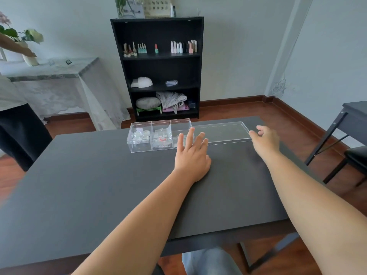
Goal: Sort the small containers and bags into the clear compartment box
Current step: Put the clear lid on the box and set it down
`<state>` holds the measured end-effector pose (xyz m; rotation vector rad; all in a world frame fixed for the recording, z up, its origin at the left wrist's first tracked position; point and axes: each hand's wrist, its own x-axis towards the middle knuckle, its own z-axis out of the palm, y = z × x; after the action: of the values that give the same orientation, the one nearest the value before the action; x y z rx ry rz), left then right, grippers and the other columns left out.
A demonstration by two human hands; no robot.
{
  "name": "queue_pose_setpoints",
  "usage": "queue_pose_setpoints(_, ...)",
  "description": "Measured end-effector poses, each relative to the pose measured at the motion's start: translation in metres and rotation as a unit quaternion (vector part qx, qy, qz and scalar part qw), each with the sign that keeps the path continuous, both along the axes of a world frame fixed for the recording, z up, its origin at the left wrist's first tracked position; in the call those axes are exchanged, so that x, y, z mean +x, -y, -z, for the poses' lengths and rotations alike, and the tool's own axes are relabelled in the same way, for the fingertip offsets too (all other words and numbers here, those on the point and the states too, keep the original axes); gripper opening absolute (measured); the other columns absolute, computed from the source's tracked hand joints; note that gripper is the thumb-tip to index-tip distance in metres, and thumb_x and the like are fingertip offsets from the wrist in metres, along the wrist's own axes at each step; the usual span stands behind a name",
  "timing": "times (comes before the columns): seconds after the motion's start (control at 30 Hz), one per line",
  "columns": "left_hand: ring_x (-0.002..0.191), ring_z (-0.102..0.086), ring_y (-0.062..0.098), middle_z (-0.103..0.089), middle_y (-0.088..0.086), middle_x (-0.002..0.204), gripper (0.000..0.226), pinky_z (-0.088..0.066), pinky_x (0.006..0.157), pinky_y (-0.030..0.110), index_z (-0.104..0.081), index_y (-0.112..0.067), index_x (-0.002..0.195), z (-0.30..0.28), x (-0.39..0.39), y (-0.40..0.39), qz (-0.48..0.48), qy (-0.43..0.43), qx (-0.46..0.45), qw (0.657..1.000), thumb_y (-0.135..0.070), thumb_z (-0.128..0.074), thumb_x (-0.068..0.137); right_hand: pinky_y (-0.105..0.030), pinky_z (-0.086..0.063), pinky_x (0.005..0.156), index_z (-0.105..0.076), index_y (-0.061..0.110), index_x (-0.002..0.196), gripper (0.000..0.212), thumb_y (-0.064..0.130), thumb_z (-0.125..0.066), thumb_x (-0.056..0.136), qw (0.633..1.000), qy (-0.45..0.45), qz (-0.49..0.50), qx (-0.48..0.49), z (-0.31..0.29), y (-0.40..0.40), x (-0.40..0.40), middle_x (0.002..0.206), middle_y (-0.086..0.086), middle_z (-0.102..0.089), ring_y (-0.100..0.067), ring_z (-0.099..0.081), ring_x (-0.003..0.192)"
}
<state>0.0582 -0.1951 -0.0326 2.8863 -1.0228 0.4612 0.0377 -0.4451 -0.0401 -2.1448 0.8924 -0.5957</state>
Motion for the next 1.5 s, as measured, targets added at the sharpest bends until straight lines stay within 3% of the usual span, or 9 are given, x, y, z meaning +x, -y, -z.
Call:
queue_pose_setpoints(0.2,0.144,0.02,0.03,-0.036,0.006,0.148,0.057,0.021,0.108,0.052,-0.021,-0.017,0.149,-0.002,0.003,0.021,-0.028,-0.012,0.049,0.998,-0.039,-0.022,0.097,-0.044,-0.031,0.106,-0.061,0.028,0.129,0.047,0.053,-0.045,0.093,0.986,-0.147,0.0,-0.077,-0.002,0.0,0.002,0.138,-0.011,-0.047,-0.036,-0.037,0.127)
queue_pose_setpoints(0.47,0.128,-0.024,0.026,-0.045,-0.004,0.141,0.052,-0.012,0.097,0.036,-0.031,-0.019,0.144,0.004,-0.007,0.022,-0.038,-0.022,-0.029,0.999,-0.032,-0.035,0.093,-0.042,-0.034,0.1,-0.072,0.032,0.106,0.03,0.044,-0.049,0.091,0.987,-0.136,0.01,-0.085,-0.006,0.006,-0.015,0.129,-0.01,-0.051,-0.037,-0.04,0.119)
queue_pose_setpoints(0.63,0.122,-0.033,0.03,-0.042,0.003,0.142,0.053,-0.028,0.099,0.039,-0.033,-0.018,0.141,0.01,-0.02,0.025,-0.071,-0.087,-0.08,0.99,-0.036,-0.037,0.092,-0.043,-0.037,0.096,-0.073,0.026,0.084,0.029,0.041,-0.049,0.088,0.989,-0.118,0.039,-0.083,-0.004,0.01,-0.038,0.119,-0.011,-0.055,-0.038,-0.043,0.11)
queue_pose_setpoints(0.8,0.124,-0.03,0.029,-0.042,-0.002,0.145,0.056,-0.03,0.101,0.04,-0.029,-0.017,0.142,0.012,-0.027,0.027,-0.086,-0.183,-0.143,0.969,-0.039,-0.037,0.091,-0.041,-0.037,0.095,-0.076,0.021,0.086,0.03,0.039,-0.051,0.089,0.99,-0.102,0.036,-0.087,-0.005,0.007,-0.061,0.12,-0.01,-0.058,-0.04,-0.044,0.109)
queue_pose_setpoints(0.9,0.123,-0.033,0.027,-0.061,-0.004,0.108,0.053,-0.033,0.1,0.04,-0.032,-0.019,0.141,0.005,-0.032,0.029,-0.097,-0.244,-0.218,0.94,-0.037,-0.04,0.092,-0.041,-0.036,0.097,-0.075,0.024,0.092,0.027,0.038,-0.053,0.09,0.991,-0.1,0.034,-0.079,-0.003,0.002,-0.072,0.124,-0.009,-0.059,-0.039,-0.044,0.114)
queue_pose_setpoints(0.97,0.12,-0.037,0.025,-0.054,-0.009,0.079,0.051,-0.042,0.094,0.04,-0.036,-0.022,0.141,-0.001,-0.036,0.031,-0.102,-0.297,-0.31,0.898,-0.032,-0.044,0.091,-0.042,-0.037,0.097,-0.075,0.021,0.096,0.027,0.037,-0.054,0.09,0.993,-0.087,0.044,-0.063,-0.004,-0.002,-0.077,0.123,-0.008,-0.061,-0.039,-0.044,0.115)
queue_pose_setpoints(1.13,0.127,-0.043,0.017,-0.05,-0.007,0.136,0.061,-0.042,0.077,0.025,-0.03,-0.033,0.147,-0.012,-0.048,0.03,-0.099,-0.324,-0.463,0.819,-0.029,-0.054,0.092,-0.047,-0.043,0.102,-0.071,0.022,0.111,0.036,0.038,-0.057,0.083,0.992,0.058,0.079,0.076,-0.006,-0.016,-0.088,0.12,0.002,-0.069,-0.03,-0.057,0.114)
queue_pose_setpoints(1.3,0.123,-0.046,0.016,-0.055,-0.005,0.131,0.057,-0.042,0.099,0.032,-0.038,-0.038,0.143,-0.024,-0.045,0.01,-0.086,-0.253,-0.515,0.814,-0.031,-0.06,0.091,-0.033,-0.047,0.096,-0.063,0.015,0.129,0.04,0.02,-0.062,0.089,0.946,0.207,0.055,0.241,-0.014,-0.041,-0.08,0.13,0.0,-0.063,-0.011,-0.058,0.104)
queue_pose_setpoints(1.5,0.121,-0.048,0.016,-0.057,-0.002,0.129,0.061,-0.037,0.095,0.026,-0.041,-0.038,0.141,-0.045,-0.02,-0.044,-0.101,-0.205,-0.514,0.827,-0.035,-0.068,0.087,-0.018,-0.043,0.079,-0.056,0.016,0.137,0.046,0.016,-0.06,0.091,0.937,0.227,-0.034,0.264,-0.03,-0.081,-0.048,0.131,0.0,-0.06,-0.008,-0.059,0.096)
